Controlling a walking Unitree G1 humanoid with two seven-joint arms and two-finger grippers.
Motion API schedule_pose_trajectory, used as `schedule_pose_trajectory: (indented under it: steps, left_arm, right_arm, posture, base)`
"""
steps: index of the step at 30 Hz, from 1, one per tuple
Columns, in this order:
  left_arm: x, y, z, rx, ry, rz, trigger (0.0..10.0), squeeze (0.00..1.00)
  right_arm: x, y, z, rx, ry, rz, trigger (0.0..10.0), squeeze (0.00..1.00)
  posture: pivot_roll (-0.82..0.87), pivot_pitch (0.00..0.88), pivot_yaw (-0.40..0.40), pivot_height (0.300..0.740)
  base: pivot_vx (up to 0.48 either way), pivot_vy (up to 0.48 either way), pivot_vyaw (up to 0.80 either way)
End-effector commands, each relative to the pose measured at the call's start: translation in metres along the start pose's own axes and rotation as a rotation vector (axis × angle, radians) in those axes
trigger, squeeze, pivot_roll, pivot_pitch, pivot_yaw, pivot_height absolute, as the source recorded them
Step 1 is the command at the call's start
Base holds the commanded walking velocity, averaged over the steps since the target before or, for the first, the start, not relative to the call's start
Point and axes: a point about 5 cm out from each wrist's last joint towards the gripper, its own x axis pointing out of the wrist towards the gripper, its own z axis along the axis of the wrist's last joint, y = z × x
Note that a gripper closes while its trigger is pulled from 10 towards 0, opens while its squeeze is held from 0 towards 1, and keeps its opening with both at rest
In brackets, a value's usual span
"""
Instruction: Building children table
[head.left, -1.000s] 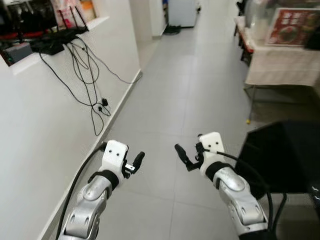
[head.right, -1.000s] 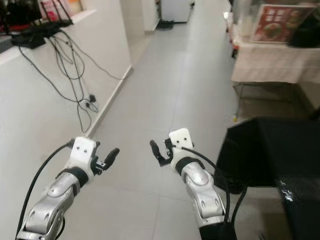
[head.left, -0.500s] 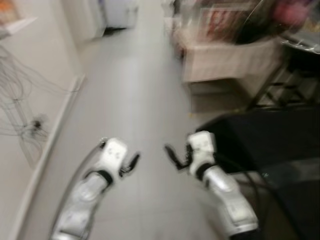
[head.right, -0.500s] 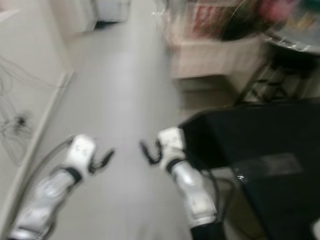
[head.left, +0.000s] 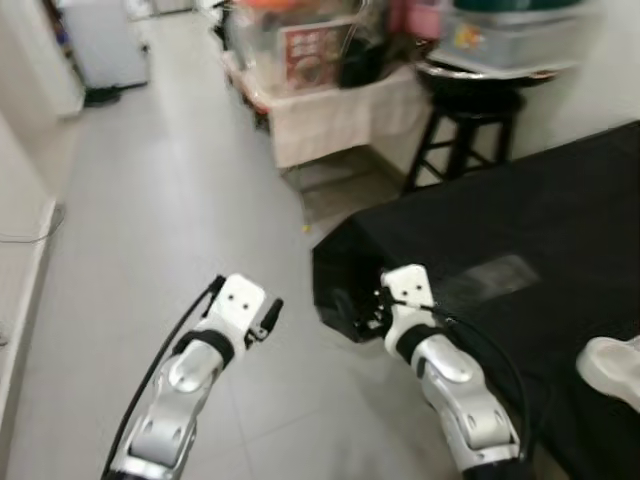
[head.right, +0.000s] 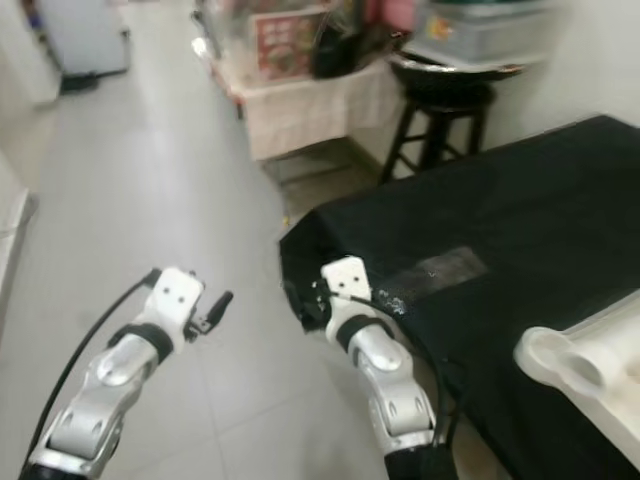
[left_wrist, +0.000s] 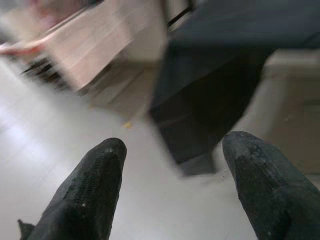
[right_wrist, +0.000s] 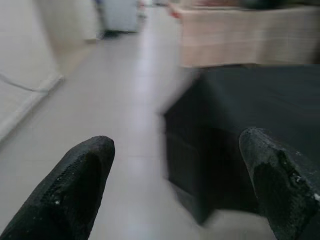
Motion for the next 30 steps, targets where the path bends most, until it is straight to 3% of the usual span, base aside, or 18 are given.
schedule_pose_trajectory:
  steps: [1, 11, 16, 20, 30]
  left_arm:
    - [-0.004, 0.005, -0.003, -0.034, -0.012, 0.008, 10.0, 0.00]
    - [-0.004, 0.007, -0.003, -0.079, -0.033, 0.034, 10.0, 0.00]
    - [-0.012, 0.018, -0.008, -0.246, -0.043, 0.182, 10.0, 0.00]
    - [-0.018, 0.024, -0.013, -0.309, -0.044, 0.255, 10.0, 0.00]
    - [-0.015, 0.023, -0.014, -0.298, -0.049, 0.251, 10.0, 0.00]
  right_arm:
    - [0.002, 0.007, 0.002, -0.007, -0.018, 0.022, 10.0, 0.00]
    - [0.003, 0.008, 0.002, -0.015, -0.022, 0.029, 10.0, 0.00]
    - [0.003, 0.011, 0.002, -0.086, -0.024, 0.040, 10.0, 0.00]
    - [0.001, 0.012, 0.001, -0.116, -0.022, 0.041, 10.0, 0.00]
    - [0.001, 0.011, -0.001, -0.132, -0.015, 0.062, 10.0, 0.00]
  posture:
    - [-0.02, 0.094, 0.053, 0.740]
    - [-0.02, 0.093, 0.053, 0.740]
    - [-0.03, 0.087, 0.051, 0.740]
    - [-0.03, 0.085, 0.035, 0.740]
    - [-0.03, 0.075, 0.019, 0.740]
  base:
    - [0.000, 0.000, -0.80]
    - [0.000, 0.000, -0.80]
    - [0.000, 0.000, -0.80]
    - [0.000, 0.000, -0.80]
    - [0.000, 0.000, -0.80]
